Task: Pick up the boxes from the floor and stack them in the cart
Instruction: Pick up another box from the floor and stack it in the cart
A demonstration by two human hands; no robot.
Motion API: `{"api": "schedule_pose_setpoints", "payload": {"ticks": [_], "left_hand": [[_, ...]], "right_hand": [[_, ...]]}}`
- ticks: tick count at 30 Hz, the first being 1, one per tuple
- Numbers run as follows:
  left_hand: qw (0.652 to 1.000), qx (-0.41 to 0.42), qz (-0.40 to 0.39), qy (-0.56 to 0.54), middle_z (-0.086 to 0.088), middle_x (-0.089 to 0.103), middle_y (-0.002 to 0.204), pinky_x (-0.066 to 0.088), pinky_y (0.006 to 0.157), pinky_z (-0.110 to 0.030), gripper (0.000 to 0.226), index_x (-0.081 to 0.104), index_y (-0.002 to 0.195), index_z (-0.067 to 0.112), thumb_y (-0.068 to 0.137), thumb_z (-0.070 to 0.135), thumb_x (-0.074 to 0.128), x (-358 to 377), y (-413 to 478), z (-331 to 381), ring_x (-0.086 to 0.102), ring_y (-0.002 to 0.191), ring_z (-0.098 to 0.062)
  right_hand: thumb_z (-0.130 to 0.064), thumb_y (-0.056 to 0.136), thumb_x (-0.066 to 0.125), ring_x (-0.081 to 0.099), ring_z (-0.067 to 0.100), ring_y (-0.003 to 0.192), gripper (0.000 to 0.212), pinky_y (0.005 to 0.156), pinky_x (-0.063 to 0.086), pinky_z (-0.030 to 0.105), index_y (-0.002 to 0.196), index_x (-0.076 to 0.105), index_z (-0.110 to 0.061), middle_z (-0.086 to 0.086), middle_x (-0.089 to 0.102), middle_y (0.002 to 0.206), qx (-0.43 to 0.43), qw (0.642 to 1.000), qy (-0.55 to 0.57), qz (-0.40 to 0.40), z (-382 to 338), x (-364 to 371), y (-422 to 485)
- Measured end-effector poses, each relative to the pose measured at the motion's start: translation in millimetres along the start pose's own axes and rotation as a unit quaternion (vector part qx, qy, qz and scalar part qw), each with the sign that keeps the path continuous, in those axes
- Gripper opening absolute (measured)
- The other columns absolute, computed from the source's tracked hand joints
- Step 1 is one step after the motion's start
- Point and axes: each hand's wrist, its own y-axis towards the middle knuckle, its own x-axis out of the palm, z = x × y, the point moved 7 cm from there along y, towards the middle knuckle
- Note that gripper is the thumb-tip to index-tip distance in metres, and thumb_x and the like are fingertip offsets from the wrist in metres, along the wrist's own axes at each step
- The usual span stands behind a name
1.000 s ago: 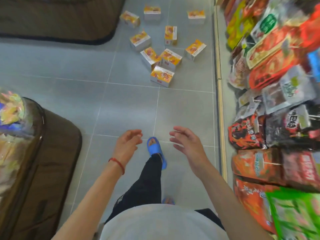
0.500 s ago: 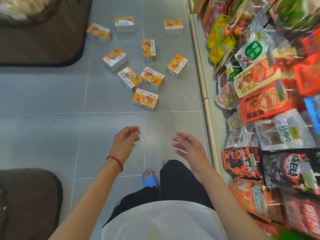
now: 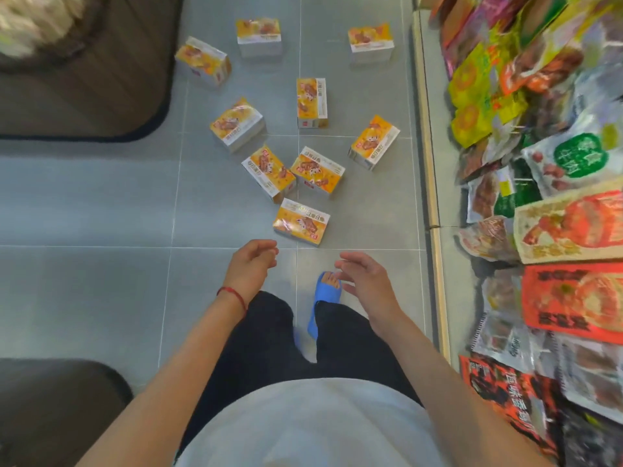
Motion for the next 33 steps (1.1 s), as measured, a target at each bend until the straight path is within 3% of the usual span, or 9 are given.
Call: {"api": "schedule_pose_setpoints", "payload": {"ticks": [3, 6, 11, 15, 18, 23, 27, 29, 33], "left_hand": [[1.0, -0.025, -0.006, -0.004, -0.003, 0.068, 0.109, 0.051, 0.072, -0.019, 0.019, 0.067, 0.113, 0.015, 0.098, 0.011, 0.056, -12.0, 41.0, 16.2, 0.065, 0.097, -0.02], [0.998, -0.049, -0.025, 0.019, -0.006, 0.07, 0.108, 0.047, 0.075, -0.023, 0.018, 0.068, 0.108, 0.017, 0.096, 0.009, 0.057, -20.9, 93.4, 21.6, 0.066, 0.101, -0.022], [0.989, -0.128, -0.058, 0.049, -0.007, 0.065, 0.098, 0.045, 0.067, -0.021, 0.011, 0.065, 0.093, 0.019, 0.095, 0.009, 0.06, -25.0, 178.7, 13.8, 0.061, 0.09, -0.02], [0.976, -0.188, -0.08, 0.074, -0.004, 0.064, 0.094, 0.044, 0.07, -0.025, 0.014, 0.063, 0.086, 0.022, 0.095, 0.012, 0.061, -11.9, 243.5, -17.9, 0.059, 0.09, -0.02], [0.966, -0.22, -0.1, 0.091, -0.006, 0.063, 0.102, 0.044, 0.072, -0.026, 0.009, 0.064, 0.101, 0.019, 0.097, 0.013, 0.058, 8.9, 292.7, -49.2, 0.059, 0.095, -0.02], [0.959, -0.207, -0.116, 0.154, -0.003, 0.061, 0.099, 0.043, 0.067, -0.024, 0.014, 0.062, 0.111, 0.019, 0.098, 0.015, 0.057, 40.1, 370.5, -120.9, 0.056, 0.094, -0.019], [0.947, -0.218, -0.121, 0.204, -0.01, 0.058, 0.097, 0.041, 0.063, -0.025, 0.02, 0.059, 0.118, 0.014, 0.098, 0.012, 0.059, 61.6, 429.4, -189.3, 0.053, 0.084, -0.02], [0.947, -0.228, -0.103, 0.203, -0.008, 0.061, 0.094, 0.045, 0.069, -0.027, 0.032, 0.054, 0.127, 0.013, 0.096, 0.012, 0.061, 69.2, 460.9, -219.9, 0.057, 0.081, -0.017], [0.957, -0.207, -0.066, 0.191, -0.005, 0.055, 0.131, 0.048, 0.096, -0.035, 0.057, 0.043, 0.143, 0.013, 0.093, 0.026, 0.067, 88.0, 524.3, -269.6, 0.056, 0.11, -0.02]], "right_hand": [[-0.012, 0.098, 0.063, 0.067, 0.02, 0.095, 0.023, 0.092, 0.053, 0.033, 0.12, 0.068, -0.015, 0.003, 0.07, 0.103, 0.035, 0.999, 0.002, 0.016, -16.6, 10.2, 33.8], [-0.01, 0.099, 0.061, 0.065, 0.019, 0.094, 0.025, 0.083, 0.053, 0.026, 0.123, 0.067, -0.012, 0.004, 0.068, 0.104, 0.055, 0.998, 0.003, 0.041, -23.5, 21.7, 71.0], [-0.011, 0.094, 0.062, 0.065, 0.02, 0.096, 0.029, 0.09, 0.054, 0.035, 0.122, 0.068, -0.014, 0.008, 0.07, 0.105, 0.088, 0.992, -0.032, 0.08, 3.0, 53.3, 141.8], [-0.014, 0.095, 0.06, 0.058, 0.018, 0.087, 0.013, 0.084, 0.049, 0.037, 0.099, 0.07, -0.007, 0.003, 0.063, 0.096, 0.118, 0.988, -0.013, 0.1, 37.0, 77.3, 200.0], [-0.014, 0.098, 0.059, 0.049, 0.02, 0.086, 0.024, 0.079, 0.043, 0.037, 0.104, 0.06, 0.009, 0.004, 0.053, 0.095, 0.141, 0.983, 0.032, 0.118, 69.1, 86.7, 244.8], [-0.024, 0.085, 0.057, 0.059, 0.016, 0.102, 0.018, 0.104, 0.048, 0.048, 0.095, 0.069, -0.033, 0.006, 0.064, 0.127, 0.147, 0.984, 0.018, 0.103, 128.3, 100.3, 321.7], [-0.014, 0.094, 0.064, 0.06, 0.018, 0.11, 0.033, 0.099, 0.048, 0.035, 0.127, 0.064, -0.017, 0.002, 0.062, 0.127, 0.164, 0.982, -0.049, 0.073, 182.1, 96.4, 392.4], [-0.01, 0.091, 0.069, 0.061, 0.018, 0.111, 0.039, 0.092, 0.045, 0.028, 0.129, 0.06, -0.012, 0.003, 0.062, 0.126, 0.165, 0.981, -0.067, 0.074, 207.1, 89.1, 428.5], [-0.019, 0.08, 0.079, 0.061, 0.022, 0.118, 0.062, 0.102, 0.052, 0.041, 0.136, 0.053, -0.015, 0.008, 0.06, 0.135, 0.145, 0.981, -0.089, 0.095, 252.1, 78.9, 500.0]]}}
